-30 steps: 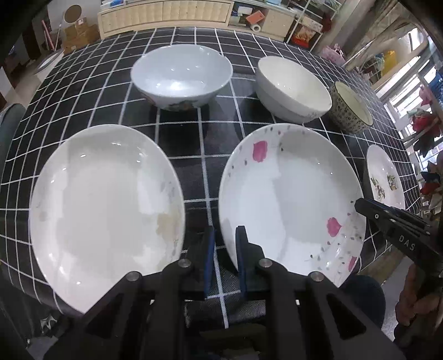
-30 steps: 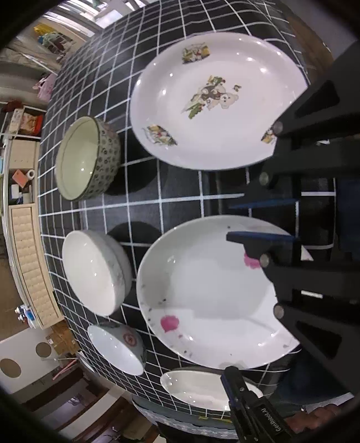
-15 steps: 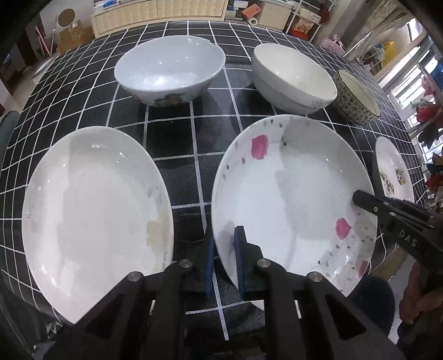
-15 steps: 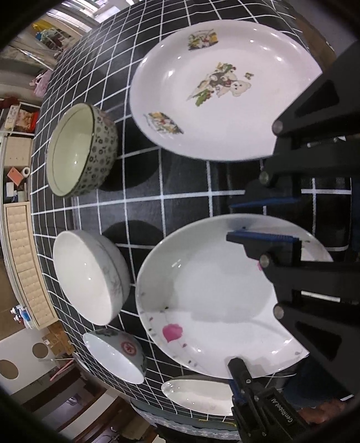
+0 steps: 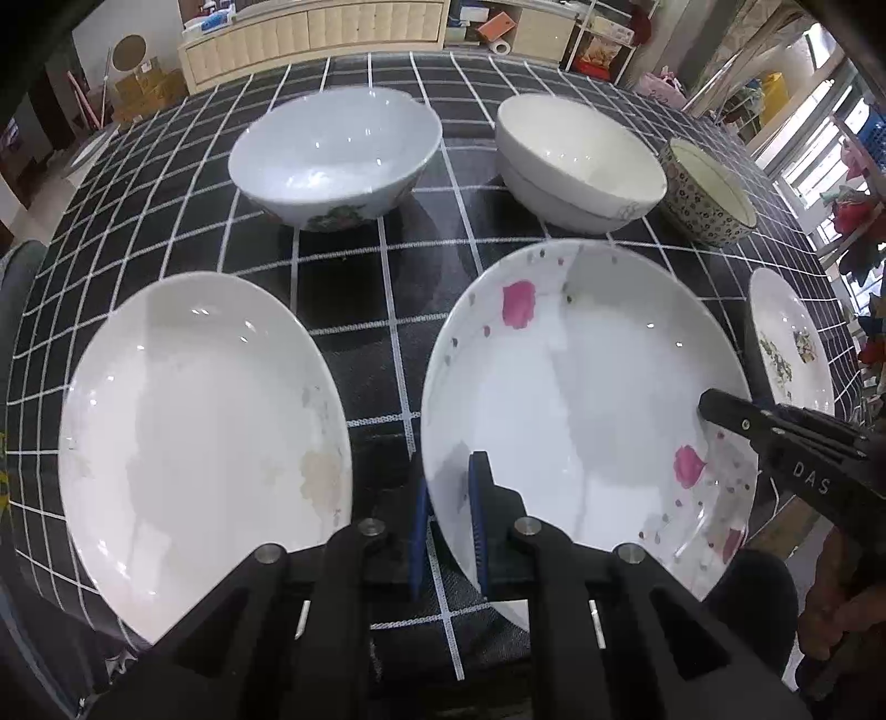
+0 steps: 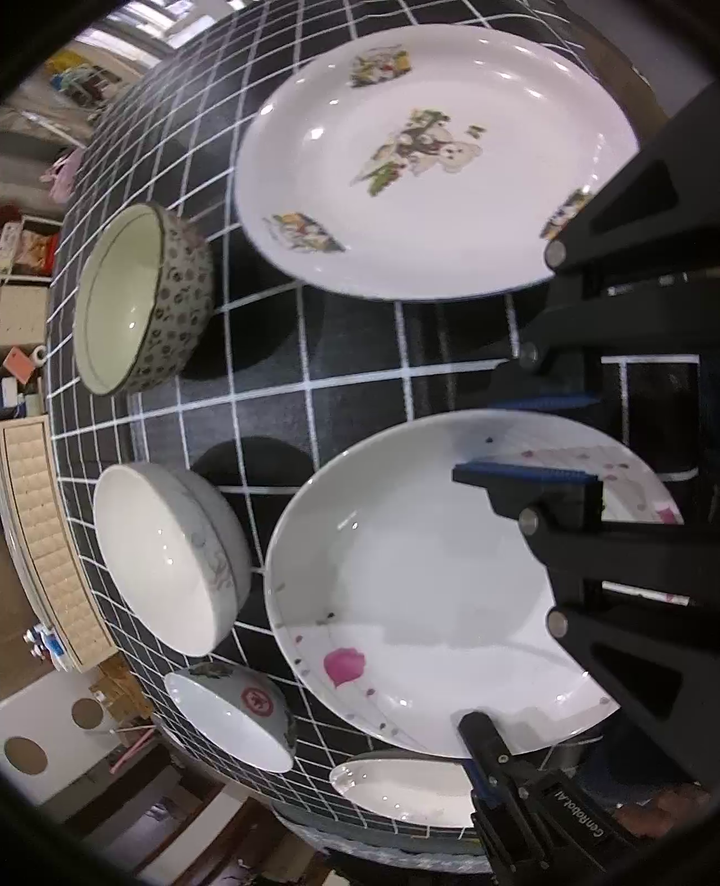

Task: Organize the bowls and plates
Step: 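Lift the pink-flowered plate and lower it onto the plain white plate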

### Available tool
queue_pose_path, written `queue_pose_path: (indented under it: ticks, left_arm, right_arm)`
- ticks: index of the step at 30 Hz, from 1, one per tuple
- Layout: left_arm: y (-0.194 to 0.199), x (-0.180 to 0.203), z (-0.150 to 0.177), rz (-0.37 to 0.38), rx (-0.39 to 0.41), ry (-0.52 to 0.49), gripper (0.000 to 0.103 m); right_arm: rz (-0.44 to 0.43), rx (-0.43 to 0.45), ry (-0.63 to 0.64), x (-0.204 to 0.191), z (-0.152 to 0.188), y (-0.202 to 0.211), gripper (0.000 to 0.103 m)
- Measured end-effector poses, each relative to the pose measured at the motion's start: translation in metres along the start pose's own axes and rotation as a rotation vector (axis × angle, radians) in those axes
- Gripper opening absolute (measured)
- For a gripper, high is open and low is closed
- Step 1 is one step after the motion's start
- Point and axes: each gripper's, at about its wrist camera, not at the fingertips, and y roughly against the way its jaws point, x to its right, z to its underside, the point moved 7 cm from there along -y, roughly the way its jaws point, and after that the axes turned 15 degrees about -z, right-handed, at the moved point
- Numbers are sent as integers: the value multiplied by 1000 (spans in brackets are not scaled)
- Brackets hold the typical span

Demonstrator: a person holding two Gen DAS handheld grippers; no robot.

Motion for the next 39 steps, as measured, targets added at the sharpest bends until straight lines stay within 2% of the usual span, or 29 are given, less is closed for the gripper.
queue_pose_path:
  ticks: [6,16,28,39]
  left_arm:
    - [20,-16,1,-8,32,18,12]
    - [47,-72,15,-26,66,106,12]
    - [40,-143,41,-91,29,222,12]
    - [29,-172,51,-118,15,270,12]
  right_arm:
    - [1,23,21,-17,0,13,21]
    - [-25,57,112,-75,-8,24,21]
    - [-64,-11,203,-138,-3,-18,21]
    - [-62,-60,252,-168,0,-49,21]
